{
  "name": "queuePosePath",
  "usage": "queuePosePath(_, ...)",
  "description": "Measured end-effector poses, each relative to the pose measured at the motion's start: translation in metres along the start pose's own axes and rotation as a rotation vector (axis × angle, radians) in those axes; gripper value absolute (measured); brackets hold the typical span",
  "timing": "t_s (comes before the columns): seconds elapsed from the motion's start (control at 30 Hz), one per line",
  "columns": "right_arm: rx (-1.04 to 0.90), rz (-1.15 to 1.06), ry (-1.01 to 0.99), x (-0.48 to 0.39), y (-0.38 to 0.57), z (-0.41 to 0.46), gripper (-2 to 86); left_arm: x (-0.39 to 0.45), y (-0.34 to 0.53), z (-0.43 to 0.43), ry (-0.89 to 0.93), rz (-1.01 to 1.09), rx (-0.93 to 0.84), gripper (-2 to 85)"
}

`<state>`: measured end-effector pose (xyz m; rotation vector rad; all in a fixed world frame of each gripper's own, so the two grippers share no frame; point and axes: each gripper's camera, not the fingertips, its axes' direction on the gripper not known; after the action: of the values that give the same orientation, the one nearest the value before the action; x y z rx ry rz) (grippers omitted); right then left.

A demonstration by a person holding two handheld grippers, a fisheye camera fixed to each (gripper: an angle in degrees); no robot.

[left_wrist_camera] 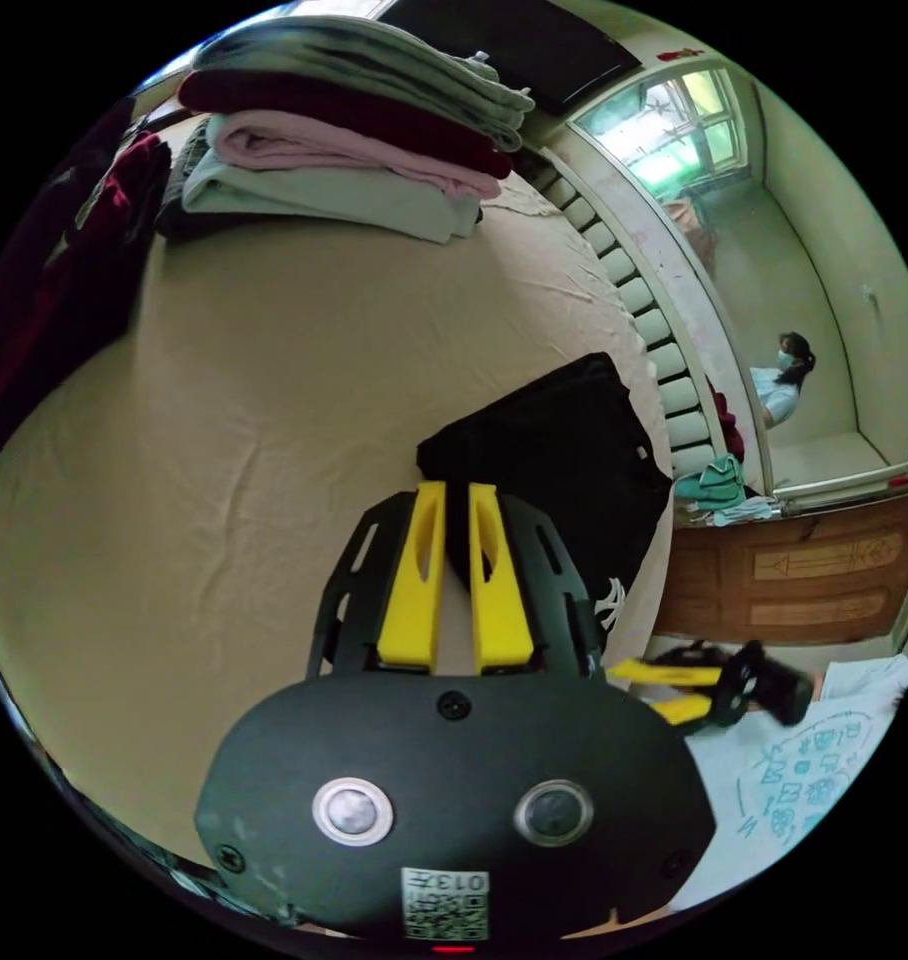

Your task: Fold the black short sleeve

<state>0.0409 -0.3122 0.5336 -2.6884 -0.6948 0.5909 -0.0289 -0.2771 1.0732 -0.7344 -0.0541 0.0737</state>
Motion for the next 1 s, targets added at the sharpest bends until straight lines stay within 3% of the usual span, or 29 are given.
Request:
queuePosePath(0.13, -0.045, -0.08, 0.266, -0.058, 0.011, 0.03, 13.7, 0.008, -0.018, 0.003, -0.002, 0.007, -0.022, 3.2)
queuePosePath(0.27, -0.101, -0.003, 0.296, -0.065, 0.024, 0.056, 12.6, 0.015, -0.033, 0.006, 0.005, -0.008, -0.01, 4.7)
queuePosePath(0.43, -0.108, 0.104, 0.279, -0.052, 0.043, 0.054, 4.4, 0.021, -0.054, 0.012, 0.096, -0.034, -0.035, 1.9)
queuePosePath(0.63, -0.019, 0.298, 0.091, -0.01, 0.078, 0.016, 2.7, 0.059, -0.077, -0.011, 0.144, 0.018, 0.01, 1.1)
queuePosePath(0.8, 0.235, 0.513, -0.127, 0.055, 0.149, -0.046, 2.4, 0.121, -0.114, -0.036, 0.18, 0.112, 0.033, 1.7)
queuePosePath(1.0, 0.491, 0.875, -0.315, 0.152, 0.274, -0.075, 2.4, 0.218, -0.203, -0.01, 0.158, 0.182, -0.087, 5.0)
